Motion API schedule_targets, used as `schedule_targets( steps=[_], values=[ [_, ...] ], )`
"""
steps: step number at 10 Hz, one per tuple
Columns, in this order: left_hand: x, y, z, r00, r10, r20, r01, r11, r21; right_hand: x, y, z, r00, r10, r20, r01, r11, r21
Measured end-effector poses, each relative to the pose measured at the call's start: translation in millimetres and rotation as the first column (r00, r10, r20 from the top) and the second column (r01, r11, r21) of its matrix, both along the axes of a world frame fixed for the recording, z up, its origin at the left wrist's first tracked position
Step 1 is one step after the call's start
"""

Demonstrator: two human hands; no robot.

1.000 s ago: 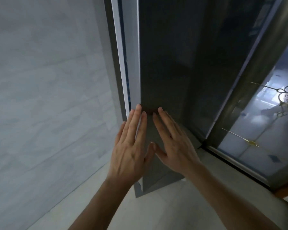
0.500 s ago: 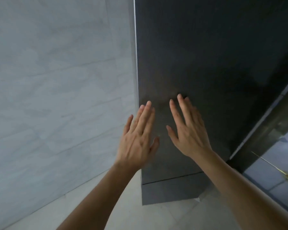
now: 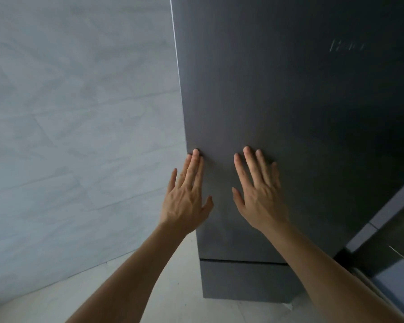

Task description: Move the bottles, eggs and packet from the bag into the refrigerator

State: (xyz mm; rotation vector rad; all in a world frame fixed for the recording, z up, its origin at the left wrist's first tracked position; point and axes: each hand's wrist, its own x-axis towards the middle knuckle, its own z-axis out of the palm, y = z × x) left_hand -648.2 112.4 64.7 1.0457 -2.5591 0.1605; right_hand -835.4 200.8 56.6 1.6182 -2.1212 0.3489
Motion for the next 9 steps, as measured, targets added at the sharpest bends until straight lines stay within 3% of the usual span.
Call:
schedule_targets(
  steps=[2, 4, 9],
  values=[
    [4, 8, 16, 0.999, -0.025, 0.048, 0.024, 0.999, 0.026, 2, 6, 6, 1.0, 0.011, -0.002, -0.011, 0.999, 0.038],
    [34, 15, 22, 1.0, -0.009, 0.009, 0.009, 1.0, 0.019, 29, 10, 25, 0.996, 0.057, 0.07, -0.055, 0.998, -0.031],
    [45, 24, 49, 0.992, 0.06, 0.113, -0.067, 0.996, 0.058, 35, 26, 52, 0.993, 0.067, 0.094, -0.079, 0.988, 0.135]
  ],
)
